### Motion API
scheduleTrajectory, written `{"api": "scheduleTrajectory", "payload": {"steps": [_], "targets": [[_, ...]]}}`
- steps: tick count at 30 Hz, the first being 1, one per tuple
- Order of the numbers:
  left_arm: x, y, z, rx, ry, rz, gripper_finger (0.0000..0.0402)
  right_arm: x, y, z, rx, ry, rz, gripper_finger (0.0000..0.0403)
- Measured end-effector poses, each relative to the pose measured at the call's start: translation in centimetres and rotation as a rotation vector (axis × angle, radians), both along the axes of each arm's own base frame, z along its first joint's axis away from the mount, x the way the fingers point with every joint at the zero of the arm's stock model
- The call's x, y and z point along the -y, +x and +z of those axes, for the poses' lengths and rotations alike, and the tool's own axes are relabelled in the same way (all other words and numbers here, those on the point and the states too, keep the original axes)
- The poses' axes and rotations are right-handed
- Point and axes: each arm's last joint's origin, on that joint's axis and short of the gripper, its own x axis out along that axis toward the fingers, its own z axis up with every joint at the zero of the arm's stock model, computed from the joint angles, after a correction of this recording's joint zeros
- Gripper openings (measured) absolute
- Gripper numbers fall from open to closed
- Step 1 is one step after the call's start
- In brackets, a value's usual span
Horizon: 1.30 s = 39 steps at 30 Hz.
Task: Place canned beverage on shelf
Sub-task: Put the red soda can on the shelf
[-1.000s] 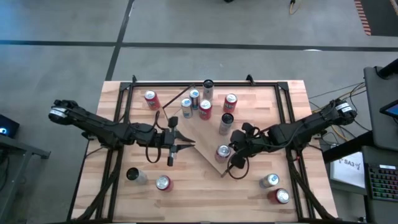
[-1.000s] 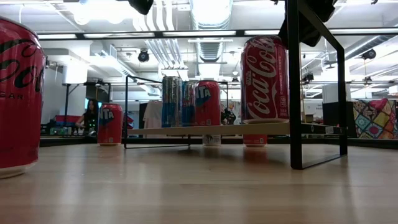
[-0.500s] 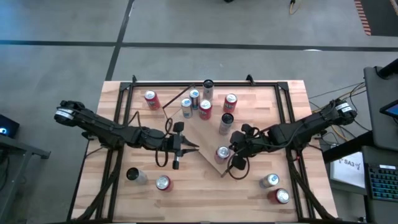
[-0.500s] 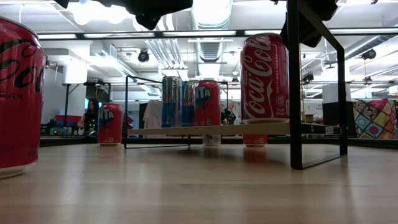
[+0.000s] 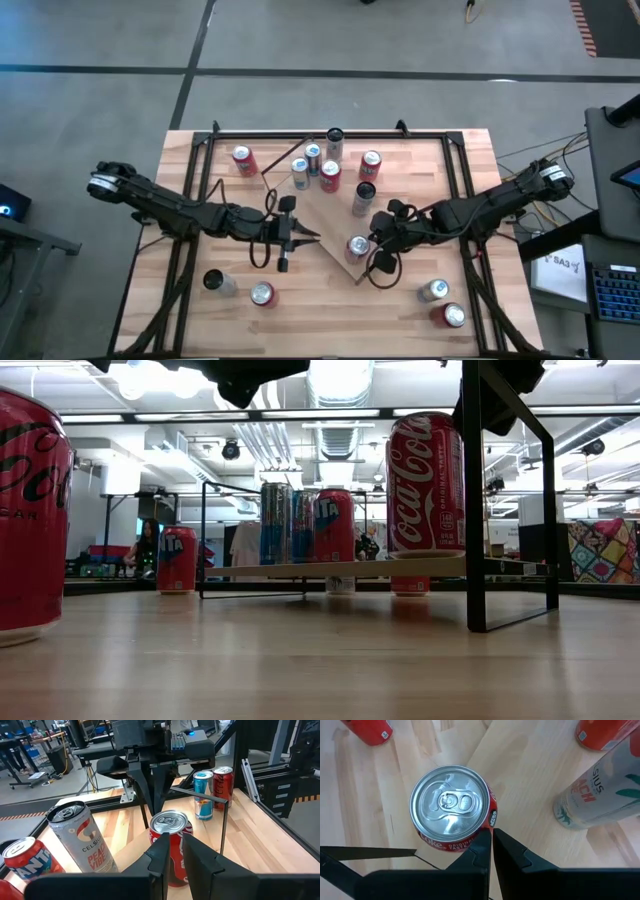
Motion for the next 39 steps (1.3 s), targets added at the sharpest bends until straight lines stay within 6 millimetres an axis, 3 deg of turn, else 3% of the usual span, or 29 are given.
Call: {"api": "scheduleTrajectory", "payload": {"steps": [16,27,39], "targets": [[0.0,0.0,0.0,0.001,-0.001,0.0,0.0036,0.1,0.7,2.2,0.109,-0.137,-0.006,0.0009],[0.0,0.0,0.0,-0.003,-0.004,0.0,0.0036,-0.2,0.6,1.9,0.089,-0.068,-0.011,0.0009],[0.0,0.0,0.0,-0.003,-0.003,0.0,0.0036,0.0,0.1,0.0,0.035,-0.042,-0.042,0.0009]]}}
